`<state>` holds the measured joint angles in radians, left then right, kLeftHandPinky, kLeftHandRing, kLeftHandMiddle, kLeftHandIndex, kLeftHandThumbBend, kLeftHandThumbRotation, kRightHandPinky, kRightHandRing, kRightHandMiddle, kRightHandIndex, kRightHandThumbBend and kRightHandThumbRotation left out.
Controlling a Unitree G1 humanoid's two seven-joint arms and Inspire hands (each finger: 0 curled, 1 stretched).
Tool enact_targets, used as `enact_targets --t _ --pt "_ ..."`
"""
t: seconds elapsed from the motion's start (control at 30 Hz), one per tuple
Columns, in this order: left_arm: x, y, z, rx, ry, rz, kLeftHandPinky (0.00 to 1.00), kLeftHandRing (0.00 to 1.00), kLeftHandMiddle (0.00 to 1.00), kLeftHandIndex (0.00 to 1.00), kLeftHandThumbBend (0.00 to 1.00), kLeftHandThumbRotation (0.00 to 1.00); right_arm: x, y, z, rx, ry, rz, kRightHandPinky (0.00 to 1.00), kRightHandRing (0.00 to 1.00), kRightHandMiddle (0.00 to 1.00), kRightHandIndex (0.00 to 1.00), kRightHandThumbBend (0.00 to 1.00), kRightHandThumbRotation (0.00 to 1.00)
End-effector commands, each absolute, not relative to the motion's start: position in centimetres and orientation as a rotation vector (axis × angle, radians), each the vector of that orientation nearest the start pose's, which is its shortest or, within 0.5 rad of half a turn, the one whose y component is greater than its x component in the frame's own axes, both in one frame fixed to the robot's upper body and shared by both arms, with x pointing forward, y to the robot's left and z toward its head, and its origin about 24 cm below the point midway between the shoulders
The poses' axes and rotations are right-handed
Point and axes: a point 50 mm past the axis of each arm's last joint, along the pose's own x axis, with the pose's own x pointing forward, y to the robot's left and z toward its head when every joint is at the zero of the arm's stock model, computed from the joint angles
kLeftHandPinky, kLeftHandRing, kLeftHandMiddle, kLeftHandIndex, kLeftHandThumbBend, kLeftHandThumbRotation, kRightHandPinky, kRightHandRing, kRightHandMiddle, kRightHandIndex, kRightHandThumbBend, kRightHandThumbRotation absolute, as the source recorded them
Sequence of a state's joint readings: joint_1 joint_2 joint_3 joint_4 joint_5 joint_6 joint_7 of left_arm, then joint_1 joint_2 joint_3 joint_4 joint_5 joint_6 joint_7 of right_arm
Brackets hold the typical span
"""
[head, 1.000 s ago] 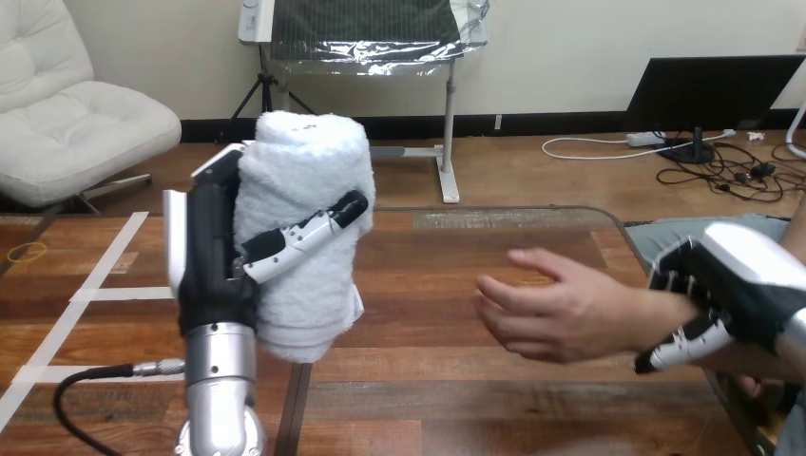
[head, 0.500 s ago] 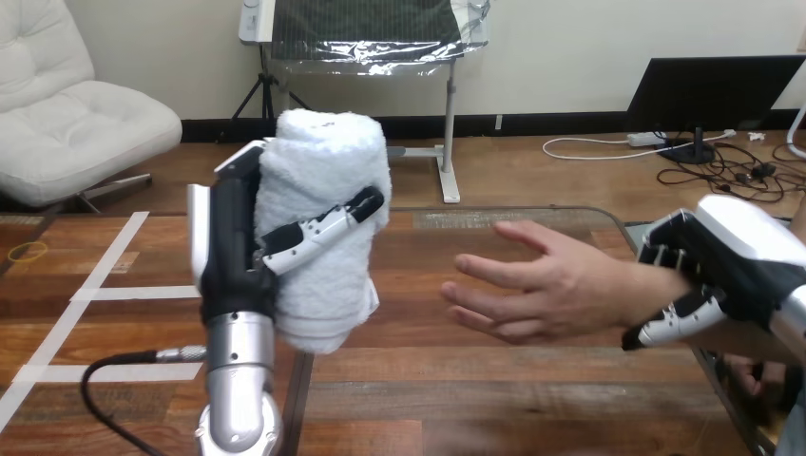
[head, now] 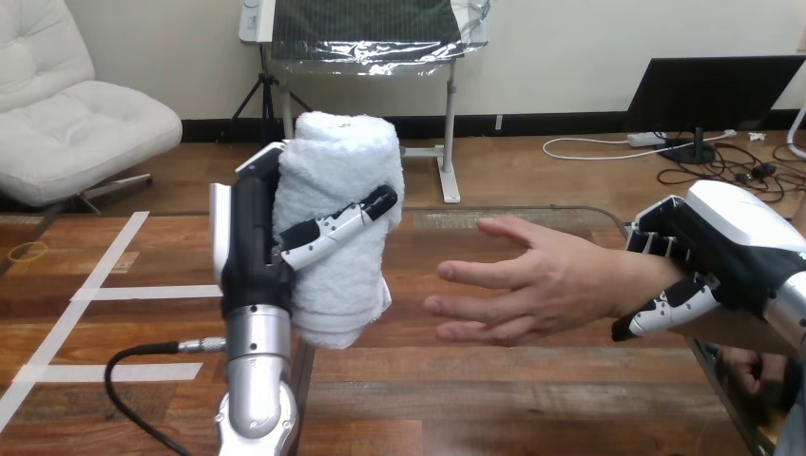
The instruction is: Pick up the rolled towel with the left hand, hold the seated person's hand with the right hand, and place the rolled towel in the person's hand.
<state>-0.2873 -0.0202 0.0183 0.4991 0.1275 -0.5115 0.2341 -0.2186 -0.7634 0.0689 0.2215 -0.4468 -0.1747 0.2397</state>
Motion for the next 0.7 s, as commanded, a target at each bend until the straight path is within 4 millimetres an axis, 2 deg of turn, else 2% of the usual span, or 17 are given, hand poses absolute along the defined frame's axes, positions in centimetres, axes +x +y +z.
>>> enact_targets --t 0.0,0.47,0.67 --pt "31.6 12.2 8.0 0.022 -0.417 0.111 0.17 0.23 0.29 0.35 0.5 0.0 30.2 -26.2 12.7 -1.207 -0.061 0.221 0.24 0.27 0.34 0.36 0.85 0.14" --pt "33.0 10.9 7.7 -0.017 -0.403 0.076 0.2 0.27 0.34 0.37 0.52 0.0 30.7 -25.1 13.0 -1.212 -0.072 0.24 0.26 0.29 0.35 0.36 0.86 0.16" --pt "33.6 9.9 7.7 -0.084 -0.386 0.052 0.21 0.28 0.36 0.38 0.53 0.0 30.9 -24.6 12.9 -1.189 -0.085 0.248 0.24 0.28 0.34 0.35 0.86 0.16"
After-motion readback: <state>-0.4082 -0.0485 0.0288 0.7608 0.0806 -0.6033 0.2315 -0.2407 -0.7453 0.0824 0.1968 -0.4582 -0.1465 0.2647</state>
